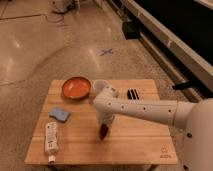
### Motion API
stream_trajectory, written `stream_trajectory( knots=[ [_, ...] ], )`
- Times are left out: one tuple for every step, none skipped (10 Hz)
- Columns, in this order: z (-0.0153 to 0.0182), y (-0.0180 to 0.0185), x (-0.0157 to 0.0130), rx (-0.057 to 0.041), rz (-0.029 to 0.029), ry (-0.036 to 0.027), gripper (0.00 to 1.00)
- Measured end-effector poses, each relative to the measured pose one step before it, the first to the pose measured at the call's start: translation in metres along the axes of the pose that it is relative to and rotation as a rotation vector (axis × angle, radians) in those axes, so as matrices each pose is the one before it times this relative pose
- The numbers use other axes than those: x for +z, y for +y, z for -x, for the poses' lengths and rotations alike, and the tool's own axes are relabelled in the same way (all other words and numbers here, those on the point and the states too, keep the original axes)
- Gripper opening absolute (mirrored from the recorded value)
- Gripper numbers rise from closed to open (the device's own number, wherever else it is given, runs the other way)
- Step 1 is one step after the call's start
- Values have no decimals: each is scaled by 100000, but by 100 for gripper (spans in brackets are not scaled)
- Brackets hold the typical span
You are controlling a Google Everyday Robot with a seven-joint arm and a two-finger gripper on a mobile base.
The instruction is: Place the pepper in the ceramic cup
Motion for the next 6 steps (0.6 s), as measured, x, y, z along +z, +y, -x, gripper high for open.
stream_trajectory(
  knots=[
    [-1151, 126, -1273, 664, -2174, 1903, 0],
    [-1097, 104, -1232, 497, -2071, 1731, 0],
    [-1555, 133, -1615, 567, -2790, 2363, 0],
    [-1859, -247, -1885, -112, -3473, 2739, 0],
    [-1043, -374, -980, -380, -2403, 1139, 0],
    [-1344, -635, -1275, -604, -3447, 1234, 0]
  ],
)
